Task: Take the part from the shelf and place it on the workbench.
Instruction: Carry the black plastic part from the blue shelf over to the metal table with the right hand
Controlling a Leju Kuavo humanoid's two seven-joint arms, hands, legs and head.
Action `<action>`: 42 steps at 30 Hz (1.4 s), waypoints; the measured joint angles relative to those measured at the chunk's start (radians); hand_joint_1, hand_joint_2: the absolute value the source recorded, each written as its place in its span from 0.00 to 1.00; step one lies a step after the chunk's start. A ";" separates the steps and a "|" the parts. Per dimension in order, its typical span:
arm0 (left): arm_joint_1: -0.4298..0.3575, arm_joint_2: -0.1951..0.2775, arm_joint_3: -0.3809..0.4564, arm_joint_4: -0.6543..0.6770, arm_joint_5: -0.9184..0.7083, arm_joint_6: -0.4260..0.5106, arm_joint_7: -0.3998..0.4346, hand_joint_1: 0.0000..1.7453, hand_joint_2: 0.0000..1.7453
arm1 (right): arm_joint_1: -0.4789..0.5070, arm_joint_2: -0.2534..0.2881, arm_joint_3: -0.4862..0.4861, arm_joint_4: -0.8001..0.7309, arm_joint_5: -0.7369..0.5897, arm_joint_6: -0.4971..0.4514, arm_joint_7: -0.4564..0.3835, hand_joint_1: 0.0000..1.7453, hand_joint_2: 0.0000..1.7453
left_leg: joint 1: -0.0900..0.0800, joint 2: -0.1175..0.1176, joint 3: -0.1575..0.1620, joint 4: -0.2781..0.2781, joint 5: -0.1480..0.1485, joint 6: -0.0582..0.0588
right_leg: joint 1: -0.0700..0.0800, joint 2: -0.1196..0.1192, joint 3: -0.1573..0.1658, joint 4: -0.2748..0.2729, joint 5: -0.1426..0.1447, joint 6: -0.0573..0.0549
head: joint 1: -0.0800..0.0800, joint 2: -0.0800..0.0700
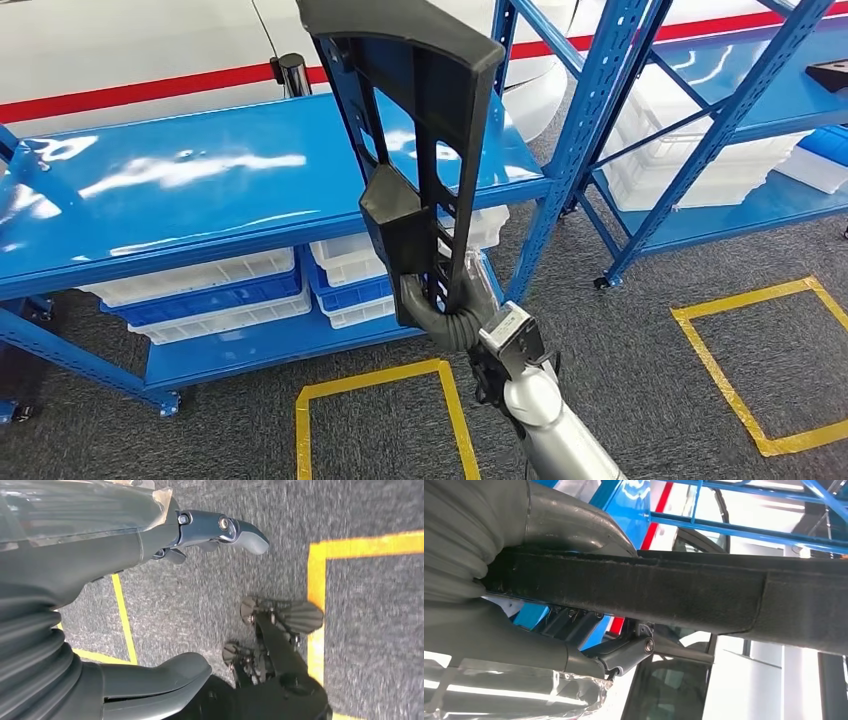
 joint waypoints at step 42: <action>0.001 0.023 0.001 -0.001 0.007 -0.012 0.003 0.00 1.00 | 0.013 0.028 -0.014 0.007 0.094 0.037 -0.025 1.00 1.00 | 0.024 0.003 -0.003 0.173 -0.126 -0.041 | -0.011 -0.007 -0.078 0.004 0.070 -0.038 | -0.001 0.000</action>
